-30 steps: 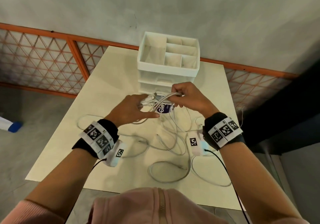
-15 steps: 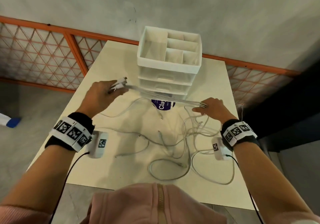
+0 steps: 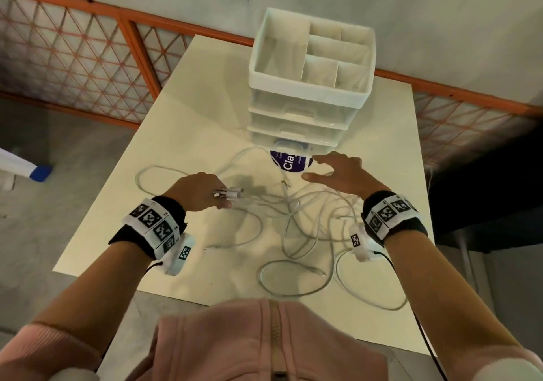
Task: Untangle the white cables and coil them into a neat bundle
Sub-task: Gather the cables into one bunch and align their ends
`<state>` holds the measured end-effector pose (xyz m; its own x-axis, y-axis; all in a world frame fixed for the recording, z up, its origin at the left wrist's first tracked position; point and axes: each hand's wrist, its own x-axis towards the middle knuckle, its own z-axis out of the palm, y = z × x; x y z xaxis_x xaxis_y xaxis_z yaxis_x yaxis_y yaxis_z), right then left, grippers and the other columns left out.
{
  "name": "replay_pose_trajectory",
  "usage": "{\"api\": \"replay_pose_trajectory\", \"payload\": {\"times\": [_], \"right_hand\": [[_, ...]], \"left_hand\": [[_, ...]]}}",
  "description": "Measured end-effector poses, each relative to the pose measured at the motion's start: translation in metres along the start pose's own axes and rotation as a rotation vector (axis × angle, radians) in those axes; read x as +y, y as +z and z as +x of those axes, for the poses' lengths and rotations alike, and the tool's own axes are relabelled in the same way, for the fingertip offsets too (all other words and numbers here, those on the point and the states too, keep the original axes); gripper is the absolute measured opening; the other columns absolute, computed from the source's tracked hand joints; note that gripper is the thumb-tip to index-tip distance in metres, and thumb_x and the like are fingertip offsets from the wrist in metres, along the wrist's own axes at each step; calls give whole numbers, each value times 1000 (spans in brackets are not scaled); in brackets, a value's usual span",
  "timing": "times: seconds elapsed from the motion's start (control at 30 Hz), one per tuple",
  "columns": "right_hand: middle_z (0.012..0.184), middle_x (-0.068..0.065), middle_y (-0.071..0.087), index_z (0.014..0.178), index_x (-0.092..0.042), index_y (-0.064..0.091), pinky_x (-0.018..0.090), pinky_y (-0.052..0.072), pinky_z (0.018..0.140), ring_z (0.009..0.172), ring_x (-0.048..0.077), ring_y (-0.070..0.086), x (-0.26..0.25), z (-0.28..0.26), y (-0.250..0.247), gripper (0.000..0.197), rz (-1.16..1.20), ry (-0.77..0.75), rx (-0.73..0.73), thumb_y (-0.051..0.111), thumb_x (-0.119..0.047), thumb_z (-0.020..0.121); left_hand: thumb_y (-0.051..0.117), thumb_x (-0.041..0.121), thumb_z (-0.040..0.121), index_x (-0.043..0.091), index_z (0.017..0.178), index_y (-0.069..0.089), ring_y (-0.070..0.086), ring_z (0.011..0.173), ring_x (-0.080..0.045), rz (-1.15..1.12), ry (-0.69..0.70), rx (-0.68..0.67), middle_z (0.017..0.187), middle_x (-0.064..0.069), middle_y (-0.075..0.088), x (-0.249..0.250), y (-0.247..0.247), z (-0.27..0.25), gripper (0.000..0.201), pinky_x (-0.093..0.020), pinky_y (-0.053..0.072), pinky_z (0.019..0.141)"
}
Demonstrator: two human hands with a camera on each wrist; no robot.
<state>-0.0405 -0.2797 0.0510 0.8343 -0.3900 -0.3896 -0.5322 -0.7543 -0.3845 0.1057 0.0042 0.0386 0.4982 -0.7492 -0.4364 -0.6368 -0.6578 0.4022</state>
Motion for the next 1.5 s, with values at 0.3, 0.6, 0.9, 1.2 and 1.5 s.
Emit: {"api": "replay_pose_trajectory", "payload": {"times": [0.3, 0.6, 0.9, 1.2, 1.5], "right_hand": [[121, 12, 62, 115, -7, 58, 42, 39, 101, 118, 30, 53, -47, 60, 57, 34, -207, -2, -106, 56, -33, 92], [95, 17, 66, 91, -8, 55, 46, 52, 84, 91, 35, 65, -55, 64, 41, 15, 97, -48, -5, 60, -22, 90], [74, -8, 48, 99, -6, 74, 4, 36, 60, 78, 11, 50, -108, 18, -50, 16, 80, -412, 152, 67, -12, 85], [77, -3, 60, 91, -11, 55, 22, 51, 70, 68, 9, 60, -143, -39, -77, 35, 461, -519, 163, 82, -8, 69], [141, -12, 39, 146, -21, 22, 16, 28, 104, 130, 4, 36, -136, -39, -34, 107, 414, -427, -256, 87, -27, 61]], "left_hand": [[67, 49, 81, 16, 85, 67, 62, 91, -27, -20, -60, 10, 95, -7, 68, 1, 3, 10, 34, -33, 44, 73], [80, 43, 68, 19, 82, 68, 41, 47, -6, -331, -18, 95, 54, 5, 40, 9, -8, 12, 31, -18, 30, 51], [80, 22, 74, 18, 78, 48, 22, 45, -9, -724, 243, 425, 45, 11, 25, 48, -41, 9, 33, -18, 22, 47], [60, 40, 89, 22, 81, 57, 33, 50, -6, -673, 278, 481, 56, 9, 37, 75, -52, -8, 20, -22, 32, 54], [29, 34, 103, 16, 74, 43, 43, 73, -6, -854, 389, 443, 72, 4, 42, 94, -72, -35, 37, -16, 36, 74]]}}
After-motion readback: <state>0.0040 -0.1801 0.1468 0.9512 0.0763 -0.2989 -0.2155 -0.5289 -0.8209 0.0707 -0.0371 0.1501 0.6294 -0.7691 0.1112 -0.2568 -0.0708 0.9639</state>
